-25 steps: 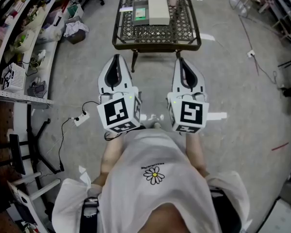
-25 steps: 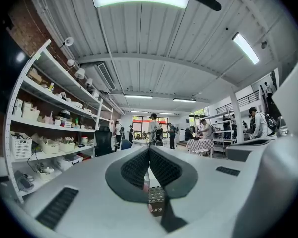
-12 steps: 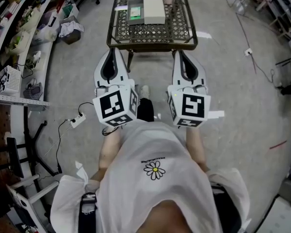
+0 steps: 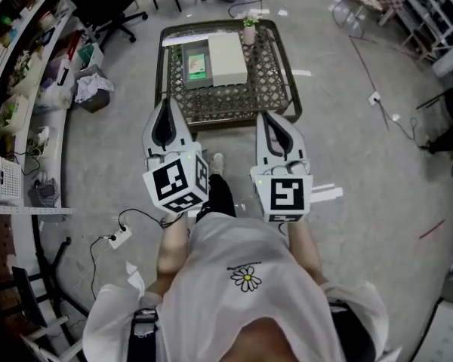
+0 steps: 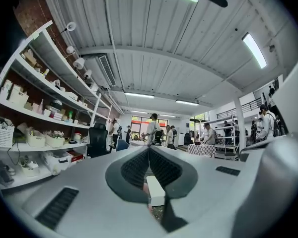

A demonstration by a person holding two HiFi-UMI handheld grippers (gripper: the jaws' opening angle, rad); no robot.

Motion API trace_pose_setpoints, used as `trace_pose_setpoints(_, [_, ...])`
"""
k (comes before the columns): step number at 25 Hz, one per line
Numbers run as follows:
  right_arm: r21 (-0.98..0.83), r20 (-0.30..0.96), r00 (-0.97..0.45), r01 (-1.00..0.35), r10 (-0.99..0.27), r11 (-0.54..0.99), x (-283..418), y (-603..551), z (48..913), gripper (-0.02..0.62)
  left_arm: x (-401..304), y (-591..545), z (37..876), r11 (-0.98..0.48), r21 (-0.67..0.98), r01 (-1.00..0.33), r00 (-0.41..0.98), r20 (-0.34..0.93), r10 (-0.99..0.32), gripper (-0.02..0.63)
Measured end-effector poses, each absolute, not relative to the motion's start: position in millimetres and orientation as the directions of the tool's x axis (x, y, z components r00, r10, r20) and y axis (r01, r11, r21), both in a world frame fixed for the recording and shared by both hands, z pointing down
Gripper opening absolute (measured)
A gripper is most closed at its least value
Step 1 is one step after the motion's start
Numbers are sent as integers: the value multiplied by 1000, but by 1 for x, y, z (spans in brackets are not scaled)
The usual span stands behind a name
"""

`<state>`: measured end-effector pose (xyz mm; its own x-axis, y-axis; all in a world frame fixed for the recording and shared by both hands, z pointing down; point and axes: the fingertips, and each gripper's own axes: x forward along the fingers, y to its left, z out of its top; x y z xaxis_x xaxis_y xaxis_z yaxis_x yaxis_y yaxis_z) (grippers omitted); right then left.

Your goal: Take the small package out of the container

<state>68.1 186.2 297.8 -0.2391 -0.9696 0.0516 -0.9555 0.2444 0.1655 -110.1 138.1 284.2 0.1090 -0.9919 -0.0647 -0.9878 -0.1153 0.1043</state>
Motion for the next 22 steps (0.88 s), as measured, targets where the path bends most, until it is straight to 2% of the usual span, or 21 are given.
trace_pose_setpoints(9, [193, 139, -214, -952, -967, 239, 41, 19, 307, 31, -121, -38, 308, -144, 92, -985, 148, 43, -988, 25])
trace_pose_setpoints(14, [160, 153, -175, -967, -973, 199, 42, -71, 293, 31, -124, -126, 289, -173, 94, -980, 176, 33, -984, 25])
trace_pose_setpoints(22, [141, 197, -184, -967, -963, 213, 50, -145, 306, 31, -113, -200, 303, -207, 150, -967, 223, 98, -970, 25])
